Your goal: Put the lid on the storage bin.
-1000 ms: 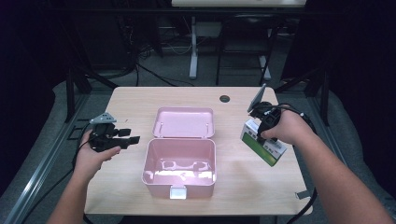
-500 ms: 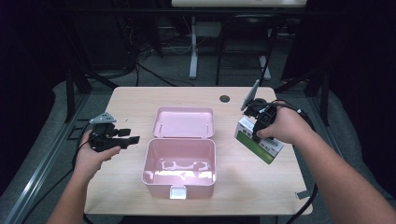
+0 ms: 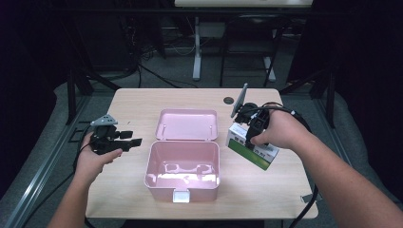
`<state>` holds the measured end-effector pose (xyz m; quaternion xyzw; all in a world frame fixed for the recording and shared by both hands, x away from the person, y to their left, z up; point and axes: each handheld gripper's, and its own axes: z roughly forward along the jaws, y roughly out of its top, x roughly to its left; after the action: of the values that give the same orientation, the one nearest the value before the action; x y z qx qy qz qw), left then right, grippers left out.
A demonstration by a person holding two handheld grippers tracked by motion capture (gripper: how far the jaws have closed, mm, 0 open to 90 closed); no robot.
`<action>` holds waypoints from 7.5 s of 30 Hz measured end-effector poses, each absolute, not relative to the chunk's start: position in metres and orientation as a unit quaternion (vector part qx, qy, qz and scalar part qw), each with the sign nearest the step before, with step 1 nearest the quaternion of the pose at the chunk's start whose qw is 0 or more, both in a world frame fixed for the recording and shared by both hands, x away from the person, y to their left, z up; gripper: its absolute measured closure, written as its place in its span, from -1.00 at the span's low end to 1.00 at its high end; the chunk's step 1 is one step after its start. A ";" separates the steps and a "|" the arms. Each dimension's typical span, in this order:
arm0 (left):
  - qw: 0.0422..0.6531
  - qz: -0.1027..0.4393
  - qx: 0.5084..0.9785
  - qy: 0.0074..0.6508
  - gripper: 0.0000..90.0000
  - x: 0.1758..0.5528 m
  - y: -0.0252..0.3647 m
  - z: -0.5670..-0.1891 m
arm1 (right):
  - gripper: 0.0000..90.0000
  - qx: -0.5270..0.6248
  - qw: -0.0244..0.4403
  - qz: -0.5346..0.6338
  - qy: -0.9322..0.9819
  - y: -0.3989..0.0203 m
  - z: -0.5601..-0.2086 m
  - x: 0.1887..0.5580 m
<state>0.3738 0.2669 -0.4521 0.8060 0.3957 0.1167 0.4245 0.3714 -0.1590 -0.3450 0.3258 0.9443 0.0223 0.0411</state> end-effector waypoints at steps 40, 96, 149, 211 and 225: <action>0.425 0.116 0.807 0.394 -0.05 0.374 0.268 -0.452 | 0.36 0.195 0.035 0.020 0.980 -0.066 -0.340 0.345; 0.427 0.114 0.806 0.393 -0.05 0.375 0.268 -0.452 | 0.36 0.045 0.008 0.009 0.999 0.010 -0.381 0.312; 0.425 0.115 0.806 0.396 -0.04 0.376 0.269 -0.454 | 0.35 0.058 -0.050 0.003 0.997 0.002 -0.468 0.337; 0.420 0.107 0.814 0.387 0.13 0.374 0.257 -0.454 | -0.03 0.167 0.047 0.204 0.963 -0.060 -0.405 0.321; 0.423 0.086 0.820 0.377 0.13 0.368 0.238 -0.457 | -0.30 0.228 0.071 0.305 0.922 -0.089 -0.421 0.330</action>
<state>0.3677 0.2382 -0.4572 0.8196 0.3766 0.0860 0.4232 0.3298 -0.0887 -0.4207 0.2279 0.9218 0.3052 0.0715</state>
